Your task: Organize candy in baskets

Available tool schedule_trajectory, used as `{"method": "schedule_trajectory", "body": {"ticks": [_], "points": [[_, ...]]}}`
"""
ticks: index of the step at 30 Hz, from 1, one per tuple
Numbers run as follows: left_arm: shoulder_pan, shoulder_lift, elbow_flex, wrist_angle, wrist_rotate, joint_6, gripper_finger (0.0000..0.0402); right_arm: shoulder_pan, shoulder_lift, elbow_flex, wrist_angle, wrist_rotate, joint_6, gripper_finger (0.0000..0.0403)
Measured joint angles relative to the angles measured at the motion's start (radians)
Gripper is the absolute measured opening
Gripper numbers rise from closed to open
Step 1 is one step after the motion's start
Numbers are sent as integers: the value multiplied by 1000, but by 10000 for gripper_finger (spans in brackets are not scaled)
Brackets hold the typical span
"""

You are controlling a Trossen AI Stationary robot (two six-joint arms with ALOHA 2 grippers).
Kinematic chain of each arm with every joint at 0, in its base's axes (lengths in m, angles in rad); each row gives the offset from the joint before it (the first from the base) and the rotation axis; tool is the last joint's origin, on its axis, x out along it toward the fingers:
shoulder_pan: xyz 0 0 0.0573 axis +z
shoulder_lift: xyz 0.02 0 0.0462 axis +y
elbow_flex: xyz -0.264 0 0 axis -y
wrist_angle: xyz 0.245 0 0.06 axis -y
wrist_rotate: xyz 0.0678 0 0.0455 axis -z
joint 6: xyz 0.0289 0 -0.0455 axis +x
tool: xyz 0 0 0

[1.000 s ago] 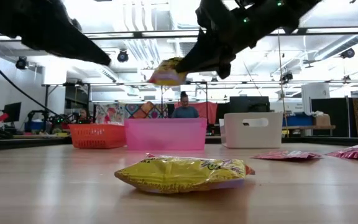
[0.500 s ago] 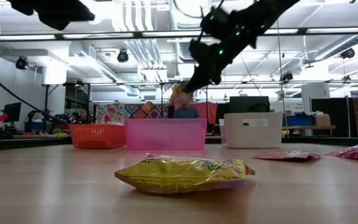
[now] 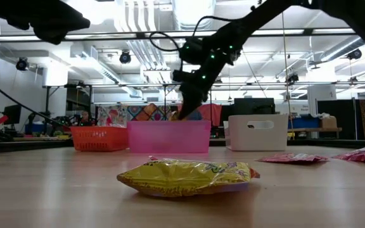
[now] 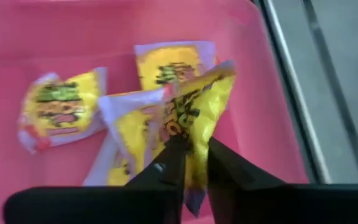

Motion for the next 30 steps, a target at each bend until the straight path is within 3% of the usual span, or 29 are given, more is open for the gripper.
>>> {"method": "schedule_trajectory", "body": {"ticks": [6, 12, 15, 24, 30], "points": [[1, -19, -23, -1, -37, 6, 74, 0, 59, 119, -140, 157, 30, 101], [1, -20, -19, -21, -82, 6, 74, -2, 40, 184, -222, 171, 116, 133], [1, -20, -16, -34, -83, 6, 74, 11, 11, 213, -286, 132, 162, 134], [1, 5, -16, -29, -82, 3, 74, 148, -91, 197, -448, -130, 378, 122], [1, 27, -17, -20, -82, 2, 75, 323, -91, 193, -567, -144, 567, 114]]}}
